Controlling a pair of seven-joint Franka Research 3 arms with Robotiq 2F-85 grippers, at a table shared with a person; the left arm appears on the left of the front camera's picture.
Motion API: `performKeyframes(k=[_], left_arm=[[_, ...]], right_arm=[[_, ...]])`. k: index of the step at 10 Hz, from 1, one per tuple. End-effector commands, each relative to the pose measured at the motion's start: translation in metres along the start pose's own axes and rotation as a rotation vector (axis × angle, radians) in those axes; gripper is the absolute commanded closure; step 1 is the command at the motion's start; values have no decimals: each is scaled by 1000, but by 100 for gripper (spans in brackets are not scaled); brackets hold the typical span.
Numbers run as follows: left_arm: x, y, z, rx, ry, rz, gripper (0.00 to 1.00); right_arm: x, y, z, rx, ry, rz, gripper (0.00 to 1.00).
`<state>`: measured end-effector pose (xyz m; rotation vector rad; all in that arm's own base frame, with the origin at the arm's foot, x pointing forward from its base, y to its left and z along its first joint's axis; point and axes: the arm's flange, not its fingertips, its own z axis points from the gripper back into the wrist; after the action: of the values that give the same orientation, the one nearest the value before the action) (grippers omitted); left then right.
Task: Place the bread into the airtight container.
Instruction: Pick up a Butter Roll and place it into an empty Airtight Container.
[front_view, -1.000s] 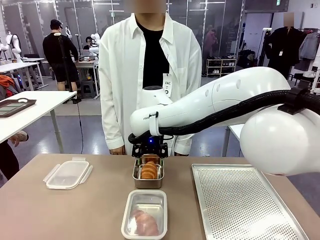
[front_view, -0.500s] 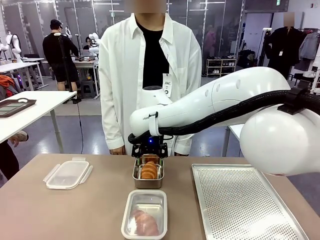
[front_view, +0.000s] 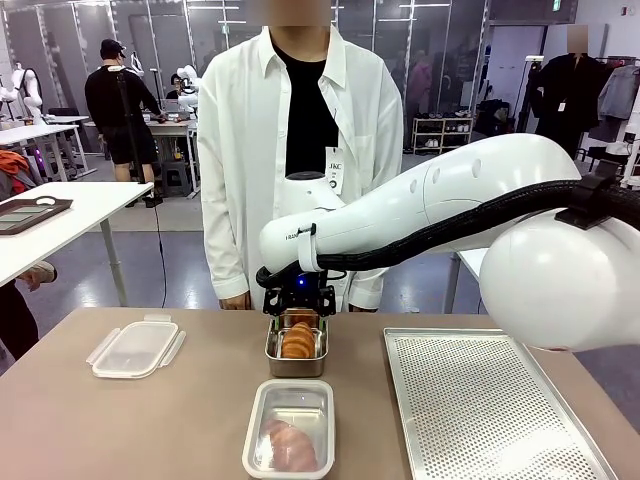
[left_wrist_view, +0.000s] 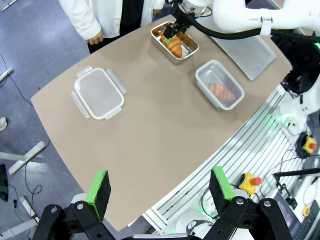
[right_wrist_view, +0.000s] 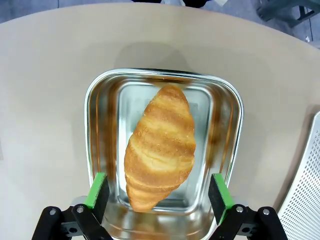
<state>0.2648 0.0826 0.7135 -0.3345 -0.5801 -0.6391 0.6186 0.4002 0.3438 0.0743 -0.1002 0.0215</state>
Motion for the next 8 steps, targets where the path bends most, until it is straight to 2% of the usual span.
performKeyframes(k=[1,2,5,6,8], left_arm=[[1,1,2,-8,0,-17,0],[1,1,2,-8,0,-17,0],[1,1,2,-8,0,-17,0],[1,1,2,-8,0,-17,0],[1,1,2,-8,0,-17,0]], right_arm=[[0,0,0,0,0,0,4],[0,-10,29,-44,-2,54,0],[-29,-50,113,71,-24,152,0],[-40,-71,139,21,-40,197,0],[-67,-132,195,91,-43,277,0]])
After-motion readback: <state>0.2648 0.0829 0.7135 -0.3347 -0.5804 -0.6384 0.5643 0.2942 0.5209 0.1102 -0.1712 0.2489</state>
